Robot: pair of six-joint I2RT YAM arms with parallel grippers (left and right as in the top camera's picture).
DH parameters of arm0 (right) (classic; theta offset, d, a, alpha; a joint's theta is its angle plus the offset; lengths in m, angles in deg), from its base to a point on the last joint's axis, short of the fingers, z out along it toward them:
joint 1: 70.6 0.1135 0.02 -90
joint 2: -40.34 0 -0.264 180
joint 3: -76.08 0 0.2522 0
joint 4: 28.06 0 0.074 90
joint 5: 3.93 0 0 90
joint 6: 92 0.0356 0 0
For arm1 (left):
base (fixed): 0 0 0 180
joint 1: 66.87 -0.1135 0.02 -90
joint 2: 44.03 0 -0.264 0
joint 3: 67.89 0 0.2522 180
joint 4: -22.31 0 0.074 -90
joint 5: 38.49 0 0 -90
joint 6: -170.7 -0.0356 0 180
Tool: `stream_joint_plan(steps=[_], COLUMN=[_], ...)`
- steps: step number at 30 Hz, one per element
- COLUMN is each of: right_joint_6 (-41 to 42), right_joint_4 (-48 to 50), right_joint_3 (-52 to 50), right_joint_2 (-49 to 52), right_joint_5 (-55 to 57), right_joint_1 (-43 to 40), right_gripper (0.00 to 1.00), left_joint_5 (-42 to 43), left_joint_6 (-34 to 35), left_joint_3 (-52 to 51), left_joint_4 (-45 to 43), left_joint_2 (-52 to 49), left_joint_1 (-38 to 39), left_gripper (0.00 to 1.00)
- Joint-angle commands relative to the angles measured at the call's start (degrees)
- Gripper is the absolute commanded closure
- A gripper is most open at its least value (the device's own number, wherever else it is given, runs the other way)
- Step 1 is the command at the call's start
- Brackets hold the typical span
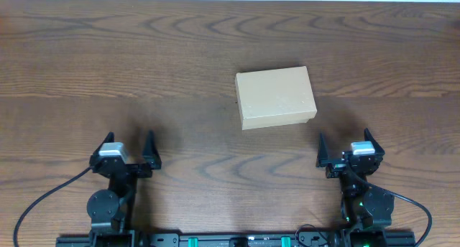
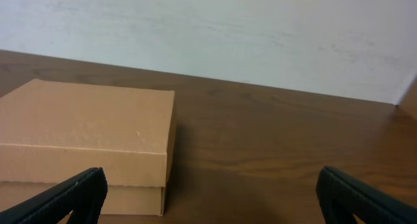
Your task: Pack container
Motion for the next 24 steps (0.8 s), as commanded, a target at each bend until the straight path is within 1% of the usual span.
stream_joint_plan(steps=[1, 5, 9, 12, 24], right_joint_6=[-0.8, -0.8, -0.8, -0.8, -0.8], right_joint_4=[-0.3, -0.3, -0.3, -0.3, -0.3], right_joint_3=[-0.1, -0.1, -0.1, -0.1, -0.1], right_joint_2=[-0.3, -0.3, -0.3, -0.3, -0.3], right_joint_5=[0.4, 0.4, 0.4, 0.4, 0.4], right_joint_1=[-0.5, -0.5, -0.5, -0.5, -0.5], right_gripper=[0.01, 0.01, 0.01, 0.01, 0.01], left_joint_5=[-7.7, -7.8, -7.2, -7.1, -6.3], left_joint_6=[8.9, 8.2, 4.5, 3.2, 3.2], left_joint_3=[-0.1, -0.1, -0.1, -0.1, -0.1], left_joint_4=[2.2, 5.3, 5.6, 5.6, 5.6], left_joint_2=[0.5, 0.5, 0.5, 0.5, 0.4], left_joint_1=[0.1, 0.0, -0.1, -0.1, -0.1], left_gripper=[0.05, 0.05, 0.05, 0.05, 0.05])
